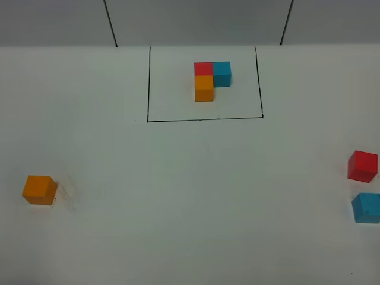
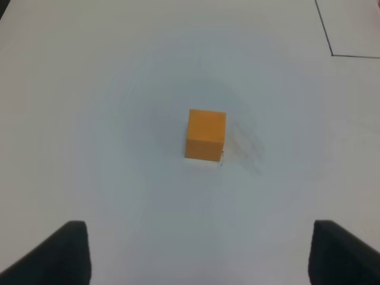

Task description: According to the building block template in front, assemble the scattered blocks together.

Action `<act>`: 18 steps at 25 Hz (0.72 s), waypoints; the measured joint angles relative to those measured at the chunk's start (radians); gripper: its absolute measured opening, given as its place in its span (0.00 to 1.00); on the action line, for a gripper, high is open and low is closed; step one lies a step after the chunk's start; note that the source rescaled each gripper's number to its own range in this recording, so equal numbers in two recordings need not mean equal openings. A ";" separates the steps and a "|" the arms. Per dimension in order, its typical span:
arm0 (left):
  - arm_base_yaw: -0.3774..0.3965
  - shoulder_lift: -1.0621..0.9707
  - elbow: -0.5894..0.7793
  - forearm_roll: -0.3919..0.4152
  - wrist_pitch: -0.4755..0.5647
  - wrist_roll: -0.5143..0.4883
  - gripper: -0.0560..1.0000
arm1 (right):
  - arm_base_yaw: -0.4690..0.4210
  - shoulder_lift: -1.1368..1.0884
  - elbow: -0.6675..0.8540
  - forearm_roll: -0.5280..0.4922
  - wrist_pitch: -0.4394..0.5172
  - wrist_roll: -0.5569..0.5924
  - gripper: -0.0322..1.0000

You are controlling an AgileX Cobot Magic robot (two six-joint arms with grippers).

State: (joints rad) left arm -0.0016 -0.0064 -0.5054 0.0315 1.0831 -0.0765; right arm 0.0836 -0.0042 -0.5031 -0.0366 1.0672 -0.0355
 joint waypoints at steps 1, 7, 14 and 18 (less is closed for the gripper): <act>0.000 0.000 0.000 0.000 0.000 0.000 0.70 | 0.000 0.000 0.000 0.000 0.000 0.000 0.03; 0.000 0.000 0.000 0.000 0.000 0.000 0.70 | 0.000 0.000 0.000 0.000 0.000 0.000 0.03; 0.000 0.000 0.000 0.000 0.000 0.000 0.70 | 0.000 0.000 0.000 0.000 0.000 0.000 0.03; 0.000 0.000 0.000 0.000 0.000 0.001 0.70 | 0.000 0.000 0.000 0.000 0.000 0.000 0.03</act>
State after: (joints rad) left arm -0.0016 -0.0064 -0.5054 0.0315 1.0831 -0.0754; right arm 0.0836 -0.0042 -0.5031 -0.0366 1.0672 -0.0355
